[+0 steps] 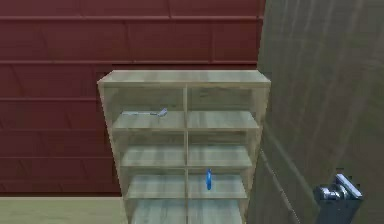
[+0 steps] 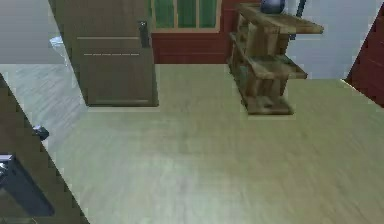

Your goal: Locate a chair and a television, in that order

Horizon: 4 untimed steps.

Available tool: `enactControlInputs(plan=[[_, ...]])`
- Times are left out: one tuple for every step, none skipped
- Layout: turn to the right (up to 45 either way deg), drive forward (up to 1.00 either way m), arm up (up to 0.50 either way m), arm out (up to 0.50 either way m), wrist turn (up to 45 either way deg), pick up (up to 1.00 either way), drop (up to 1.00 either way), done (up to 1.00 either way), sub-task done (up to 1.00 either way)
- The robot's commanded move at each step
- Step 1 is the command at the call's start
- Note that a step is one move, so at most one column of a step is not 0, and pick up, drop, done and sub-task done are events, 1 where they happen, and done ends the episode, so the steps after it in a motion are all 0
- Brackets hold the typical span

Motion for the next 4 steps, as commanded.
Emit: enactControlInputs(plan=[[-45.0,0.0,0.0,0.0,0.0,0.0,0.0,0.0,0.0],[-39.0,0.0,0.0,0.0,0.0,0.0,0.0,0.0,0.0],[0.0,1.0,0.0,0.0,0.0,0.0,0.0,0.0,0.0],[-6.0,0.0,0.0,0.0,0.0,0.0,0.0,0.0,0.0]])
